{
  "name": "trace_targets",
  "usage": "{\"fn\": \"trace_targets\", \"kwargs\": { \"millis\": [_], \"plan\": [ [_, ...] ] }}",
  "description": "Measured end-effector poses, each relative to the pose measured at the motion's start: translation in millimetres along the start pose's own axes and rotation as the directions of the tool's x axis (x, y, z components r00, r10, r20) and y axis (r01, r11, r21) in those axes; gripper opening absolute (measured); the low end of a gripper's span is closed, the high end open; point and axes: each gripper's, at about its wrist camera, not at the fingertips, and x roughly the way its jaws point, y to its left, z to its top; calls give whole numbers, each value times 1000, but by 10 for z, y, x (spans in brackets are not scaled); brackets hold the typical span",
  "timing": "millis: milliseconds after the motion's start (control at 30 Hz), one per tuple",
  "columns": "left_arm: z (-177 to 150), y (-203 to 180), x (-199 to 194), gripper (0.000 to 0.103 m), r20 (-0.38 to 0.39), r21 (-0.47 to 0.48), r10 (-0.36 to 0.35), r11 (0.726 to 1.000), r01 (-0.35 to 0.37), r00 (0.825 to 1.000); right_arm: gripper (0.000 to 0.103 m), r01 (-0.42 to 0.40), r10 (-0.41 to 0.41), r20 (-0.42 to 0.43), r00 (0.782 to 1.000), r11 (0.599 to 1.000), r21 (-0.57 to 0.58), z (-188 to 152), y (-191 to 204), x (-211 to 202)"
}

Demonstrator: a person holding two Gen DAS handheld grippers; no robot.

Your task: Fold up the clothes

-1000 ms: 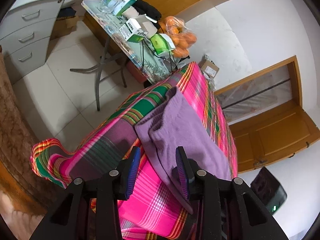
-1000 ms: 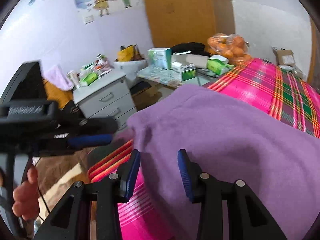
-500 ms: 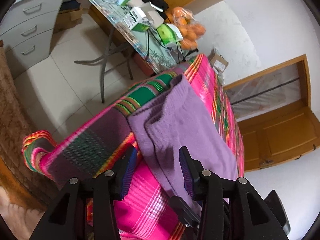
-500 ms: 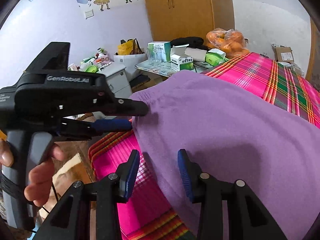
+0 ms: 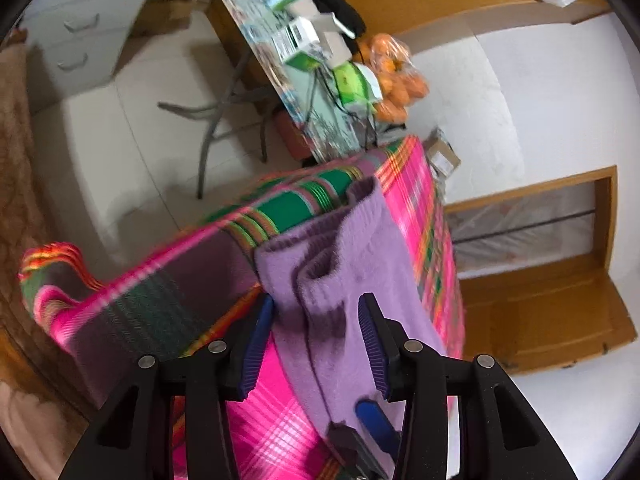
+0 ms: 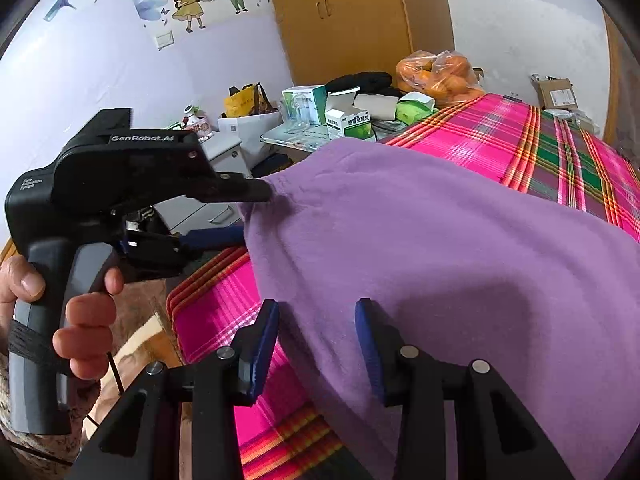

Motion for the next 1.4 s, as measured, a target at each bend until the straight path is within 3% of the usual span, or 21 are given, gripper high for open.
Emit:
{"fn": "trace_targets", "kwargs": {
  "millis": [67, 100, 267, 567, 900, 933, 967, 1067, 1233, 1400],
  "plan": [
    [-18, -21, -136, 46, 106, 14, 58, 998, -60, 993, 40, -5, 5, -1, 1000, 1000, 7, -15, -27, -1],
    [-17, -28, -155, 46, 122, 20, 64, 998, -67, 991, 40, -8, 8, 0, 1000, 1000, 9, -19, -30, 1],
    [-2, 2, 6, 46, 6, -28, -4, 1000, 5, 1000, 40, -13, 13, 3, 1000, 1000, 0, -36, -16, -8],
    [17, -51, 25, 46, 6, -11, 18, 1000, -18, 1000, 41, -4, 4, -2, 1000, 1000, -15, -40, 34, 6],
    [-3, -170, 106, 49, 46, 81, 79, 993, -82, 996, 41, -1, 1, -4, 1000, 1000, -21, -37, 64, 24],
    [-5, -163, 107, 45, 51, 85, 83, 993, -87, 995, 41, -2, 2, -4, 1000, 1000, -20, -35, 59, 24],
    [-7, -156, 109, 34, 56, 89, 88, 992, -93, 995, 41, -4, 4, -4, 1000, 1000, -19, -34, 56, 23],
    [-15, -139, 109, 26, 67, 98, 92, 990, -98, 994, 41, -8, 8, -3, 1000, 1000, -17, -35, 54, 16],
    [-54, -200, 80, 23, 94, 121, 91, 987, -102, 991, 41, -12, 12, -3, 1000, 1000, -11, -50, 43, -16],
    [-135, -413, 11, 21, 154, 231, 82, 966, -116, 985, 41, -13, 13, 5, 1000, 1000, 5, -52, -4, -69]
  ]
}}
